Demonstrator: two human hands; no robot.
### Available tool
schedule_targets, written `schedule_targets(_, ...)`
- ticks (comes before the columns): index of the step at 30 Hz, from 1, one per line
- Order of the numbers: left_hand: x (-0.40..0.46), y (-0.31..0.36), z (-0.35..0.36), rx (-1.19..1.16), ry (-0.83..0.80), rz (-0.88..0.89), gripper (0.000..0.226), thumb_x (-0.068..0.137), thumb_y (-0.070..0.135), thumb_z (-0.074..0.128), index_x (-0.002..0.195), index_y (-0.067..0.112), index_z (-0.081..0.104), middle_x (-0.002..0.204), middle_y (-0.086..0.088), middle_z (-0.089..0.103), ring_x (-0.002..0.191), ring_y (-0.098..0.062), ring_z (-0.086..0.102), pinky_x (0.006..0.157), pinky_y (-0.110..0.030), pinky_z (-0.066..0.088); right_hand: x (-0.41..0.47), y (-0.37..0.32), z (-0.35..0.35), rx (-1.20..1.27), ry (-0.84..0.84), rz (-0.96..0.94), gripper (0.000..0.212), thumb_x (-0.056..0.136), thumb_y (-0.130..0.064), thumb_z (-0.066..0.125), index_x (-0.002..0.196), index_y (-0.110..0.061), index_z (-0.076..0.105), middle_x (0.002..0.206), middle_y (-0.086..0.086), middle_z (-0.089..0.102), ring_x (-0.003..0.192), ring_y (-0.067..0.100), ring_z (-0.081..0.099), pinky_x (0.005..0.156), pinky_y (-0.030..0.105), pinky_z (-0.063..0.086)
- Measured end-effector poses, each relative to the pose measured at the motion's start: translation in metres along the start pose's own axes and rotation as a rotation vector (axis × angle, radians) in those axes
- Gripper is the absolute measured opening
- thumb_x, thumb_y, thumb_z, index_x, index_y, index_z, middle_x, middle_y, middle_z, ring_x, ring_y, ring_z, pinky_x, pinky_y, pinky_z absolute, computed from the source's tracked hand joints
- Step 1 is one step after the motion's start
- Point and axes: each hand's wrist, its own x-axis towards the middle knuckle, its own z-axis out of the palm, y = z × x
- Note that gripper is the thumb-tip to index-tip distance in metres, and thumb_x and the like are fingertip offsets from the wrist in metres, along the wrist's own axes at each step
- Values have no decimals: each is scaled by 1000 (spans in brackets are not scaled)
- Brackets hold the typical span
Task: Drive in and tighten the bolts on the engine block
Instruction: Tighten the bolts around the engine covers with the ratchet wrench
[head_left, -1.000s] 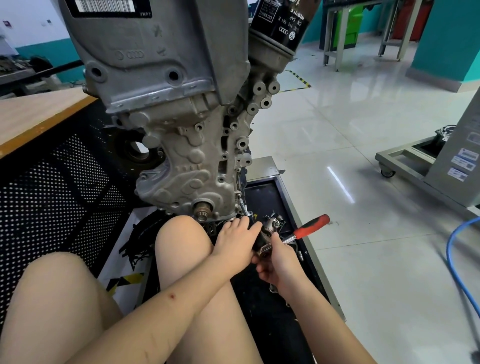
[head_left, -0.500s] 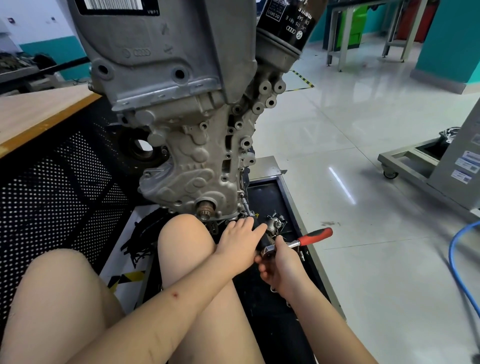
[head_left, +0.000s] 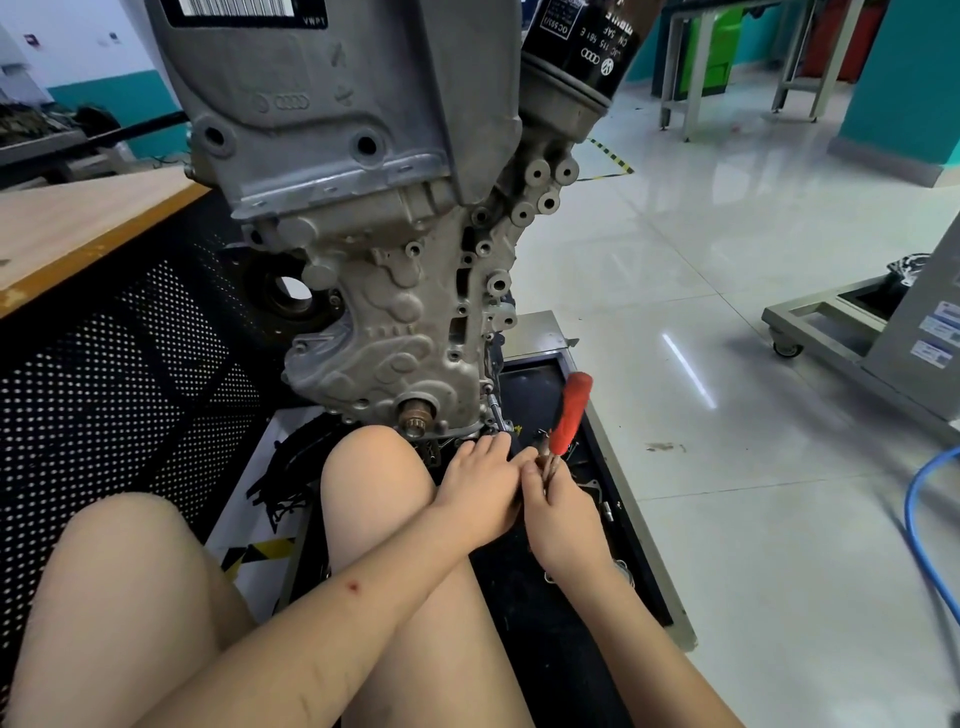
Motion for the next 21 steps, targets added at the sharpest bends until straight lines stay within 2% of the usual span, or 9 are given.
schedule_targets(2, 0, 0, 0, -7, 14, -9, 53, 89, 21, 47, 138, 24, 30, 123, -7, 38, 117, -25, 37, 95, -29, 25, 2, 0, -1, 143, -27, 88, 27, 98, -34, 33, 99, -12, 49, 80, 9, 61, 63, 23, 56, 59, 31, 50)
schedule_targets(4, 1, -1, -2, -16, 30, -25, 57, 87, 22, 52, 139, 25, 30, 124, -6, 38, 119, -24, 37, 97, -29, 25, 4, 0, -2, 307, -45, 208, 35, 99, -33, 32, 88, -7, 52, 66, 9, 59, 41, 15, 49, 37, 21, 39)
schedule_targets(5, 1, -1, -2, -18, 35, -30, 58, 86, 22, 54, 139, 25, 30, 125, -6, 37, 119, -23, 37, 97, -29, 25, 5, 0, -3, 404, -58, 278, 39, 100, -32, 30, 80, -7, 51, 61, 9, 59, 35, 13, 46, 33, 19, 34)
schedule_targets(8, 1, 0, -5, -12, 27, -33, 62, 84, 20, 57, 139, 25, 30, 126, -6, 36, 120, -24, 36, 98, -29, 24, 7, -2, -5, 643, -110, 490, 47, 102, -34, 27, 72, -7, 52, 56, 10, 58, 33, 13, 41, 33, 18, 31)
schedule_targets(11, 0, 1, -4, 7, 4, -14, 64, 84, 17, 55, 142, 24, 27, 127, -8, 36, 121, -24, 35, 99, -30, 23, 8, -1, -4, 731, -138, 574, 58, 102, -36, 25, 63, -4, 55, 50, 9, 56, 32, 13, 38, 32, 18, 29)
schedule_targets(17, 0, 1, -4, 5, -4, -9, 65, 84, 17, 53, 142, 23, 25, 125, -9, 37, 118, -25, 36, 98, -30, 25, 8, 2, -2, 640, -105, 531, 52, 101, -37, 26, 70, -4, 53, 47, 7, 56, 28, 13, 41, 33, 17, 30)
schedule_targets(21, 0, 2, -2, -10, 11, -21, 61, 85, 18, 50, 141, 23, 27, 125, -8, 39, 117, -26, 37, 97, -30, 25, 5, 2, -1, 469, -52, 394, 53, 101, -34, 26, 62, -6, 49, 48, 7, 53, 27, 12, 41, 31, 16, 29)
